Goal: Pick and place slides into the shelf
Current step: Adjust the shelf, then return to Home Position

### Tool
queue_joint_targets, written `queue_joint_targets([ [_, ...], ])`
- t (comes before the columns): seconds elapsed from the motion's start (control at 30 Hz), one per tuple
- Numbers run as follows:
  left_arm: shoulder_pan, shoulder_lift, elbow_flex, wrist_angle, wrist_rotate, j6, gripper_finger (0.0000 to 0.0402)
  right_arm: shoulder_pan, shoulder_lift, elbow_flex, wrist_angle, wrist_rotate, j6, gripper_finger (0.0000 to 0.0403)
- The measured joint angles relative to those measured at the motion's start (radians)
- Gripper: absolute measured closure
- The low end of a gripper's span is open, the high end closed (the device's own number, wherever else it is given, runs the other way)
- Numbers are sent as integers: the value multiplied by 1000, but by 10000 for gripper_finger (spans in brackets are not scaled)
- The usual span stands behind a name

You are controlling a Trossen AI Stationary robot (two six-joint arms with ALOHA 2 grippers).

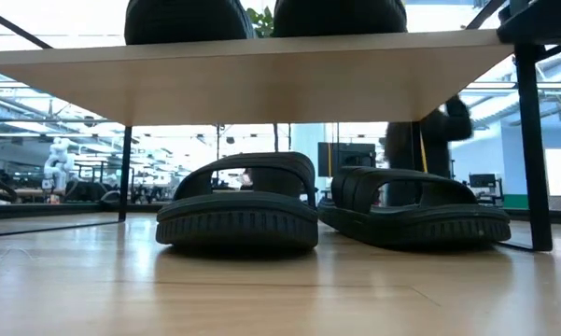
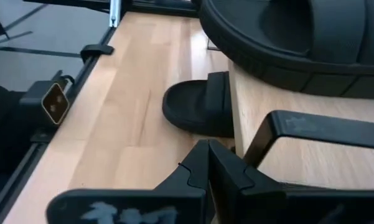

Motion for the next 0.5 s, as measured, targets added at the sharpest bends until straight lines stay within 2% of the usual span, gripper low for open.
queue_joint_targets([
  [0.17, 0, 0, 0, -18, 2, -22, 396, 7, -3, 0, 33, -17, -33, 403],
  [0.27, 0, 0, 0, -29, 31, -15, 396, 34, -40, 0, 78, -66, -109, 403],
  [0.5, 0, 0, -1, -5, 64, 89, 396, 107, -281, 0, 128, -85, -387, 403],
])
